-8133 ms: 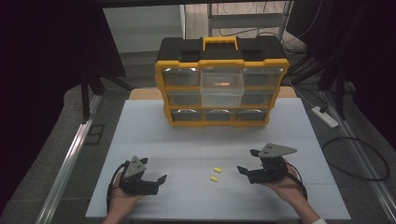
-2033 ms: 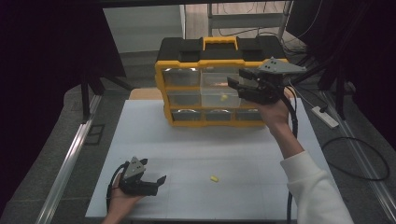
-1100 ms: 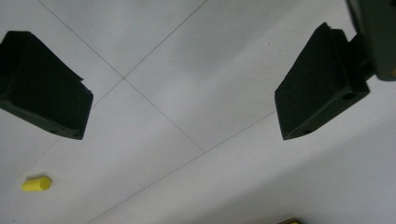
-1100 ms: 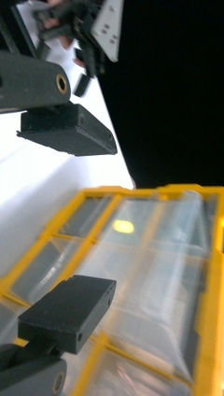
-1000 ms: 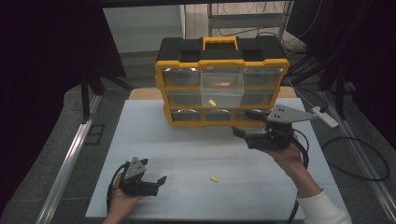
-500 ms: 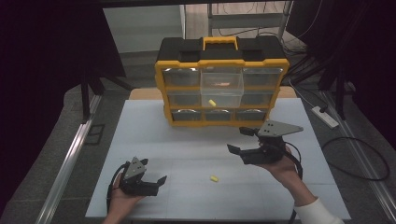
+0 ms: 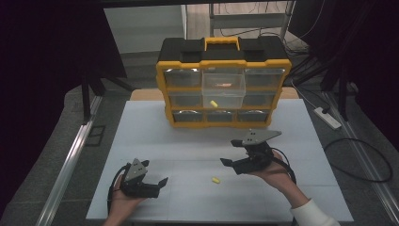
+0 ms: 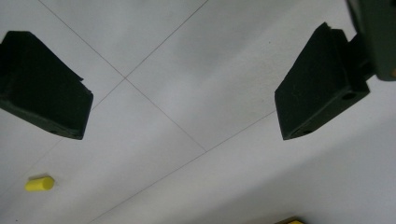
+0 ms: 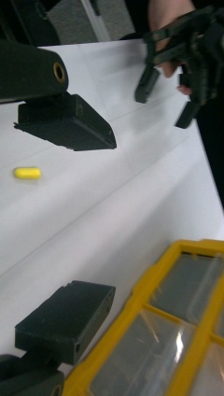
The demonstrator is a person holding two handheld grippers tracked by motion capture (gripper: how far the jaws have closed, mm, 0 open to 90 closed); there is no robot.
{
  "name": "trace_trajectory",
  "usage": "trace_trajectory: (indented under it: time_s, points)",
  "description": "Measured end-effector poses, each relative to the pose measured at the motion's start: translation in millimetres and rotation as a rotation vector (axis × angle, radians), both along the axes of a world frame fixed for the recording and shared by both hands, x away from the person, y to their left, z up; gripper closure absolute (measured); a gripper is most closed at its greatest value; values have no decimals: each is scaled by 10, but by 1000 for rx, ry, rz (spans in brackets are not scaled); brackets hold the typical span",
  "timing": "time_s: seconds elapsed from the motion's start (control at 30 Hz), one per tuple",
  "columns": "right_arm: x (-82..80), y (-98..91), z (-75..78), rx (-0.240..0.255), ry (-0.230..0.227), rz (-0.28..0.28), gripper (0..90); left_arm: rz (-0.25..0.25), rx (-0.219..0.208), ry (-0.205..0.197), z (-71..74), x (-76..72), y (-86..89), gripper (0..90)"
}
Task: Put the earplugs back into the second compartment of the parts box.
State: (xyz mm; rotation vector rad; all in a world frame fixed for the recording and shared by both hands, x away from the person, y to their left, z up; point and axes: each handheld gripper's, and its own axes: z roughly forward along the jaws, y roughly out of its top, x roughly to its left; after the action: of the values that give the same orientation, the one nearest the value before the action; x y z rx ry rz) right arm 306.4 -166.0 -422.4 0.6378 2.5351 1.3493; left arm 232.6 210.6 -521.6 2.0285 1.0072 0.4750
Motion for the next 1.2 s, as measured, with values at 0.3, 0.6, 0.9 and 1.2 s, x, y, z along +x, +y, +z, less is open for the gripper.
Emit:
trace_trajectory:
  time_s: [0.3,0.6,0.9,1.2]
  points:
    - [10,82,-119,-58,36,24,241,-1,3,3,-3,3,-1,43]
    - [10,179,-267,-121,81,46,236,-2,4,4,-4,3,-3,43]
    - [-2,319,-449,-208,110,68,228,-2,4,7,-9,3,-10,43]
    - [-5,403,-641,-266,142,76,228,-5,3,7,-7,4,-5,43]
